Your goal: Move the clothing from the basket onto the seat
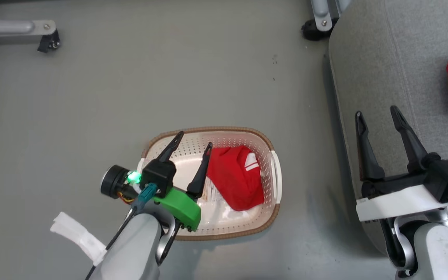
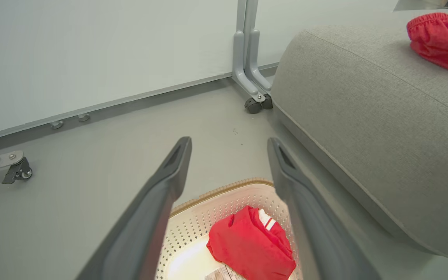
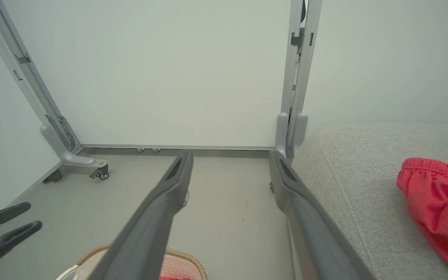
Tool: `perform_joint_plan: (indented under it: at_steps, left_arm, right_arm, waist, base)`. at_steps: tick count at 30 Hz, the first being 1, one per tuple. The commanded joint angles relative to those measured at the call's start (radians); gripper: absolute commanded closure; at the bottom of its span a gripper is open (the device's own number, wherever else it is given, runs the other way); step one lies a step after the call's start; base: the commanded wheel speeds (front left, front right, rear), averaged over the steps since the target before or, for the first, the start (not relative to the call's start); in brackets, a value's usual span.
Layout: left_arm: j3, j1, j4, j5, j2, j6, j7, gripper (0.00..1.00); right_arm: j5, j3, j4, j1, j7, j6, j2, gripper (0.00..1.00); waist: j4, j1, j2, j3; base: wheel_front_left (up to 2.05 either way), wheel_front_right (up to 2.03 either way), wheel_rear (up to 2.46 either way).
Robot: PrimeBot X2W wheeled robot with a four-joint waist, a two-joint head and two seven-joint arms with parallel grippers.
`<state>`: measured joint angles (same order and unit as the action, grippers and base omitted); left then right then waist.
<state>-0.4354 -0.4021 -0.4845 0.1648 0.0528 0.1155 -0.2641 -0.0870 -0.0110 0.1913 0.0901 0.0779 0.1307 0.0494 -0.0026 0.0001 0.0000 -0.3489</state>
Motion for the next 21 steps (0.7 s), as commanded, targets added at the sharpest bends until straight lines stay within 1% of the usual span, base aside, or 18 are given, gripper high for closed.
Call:
perform_joint_plan:
  at_steps: [1,10,16,21]
  left_arm:
    - [-0.017,-0.039,-0.025,-0.001,0.002,0.006,0.000,0.00]
    - [-0.225,-0.195,-0.225,0.071,0.001,0.014,0.000,0.00]
    - [-0.320,-0.285,-0.337,0.118,0.001,-0.002,0.006,0.00]
    - [-0.369,-0.343,-0.407,0.162,0.001,-0.005,0.013,0.00]
  right_arm:
    - [-0.003,0.003,0.005,0.022,0.010,0.000,0.002,0.00]
    - [-0.025,-0.014,-0.005,0.097,0.063,0.000,0.002,0.00]
    - [-0.044,-0.026,-0.002,0.133,0.097,0.000,0.002,0.00]
    - [-0.066,-0.039,-0.004,0.155,0.121,0.000,0.002,0.00]
  waist:
    - [-0.048,-0.0001,0.0000,-0.120]
    - [-0.111,-0.0001,0.0000,-0.289]
    - [-0.146,-0.0001,0.0000,-0.398]
    - [-0.174,-0.0001,0.0000,-0.474]
  base:
    - [0.00,0.00,0.00]
    - [0.00,0.00,0.00]
    - [0.00,0.00,0.00]
    - [0.00,0.00,0.00]
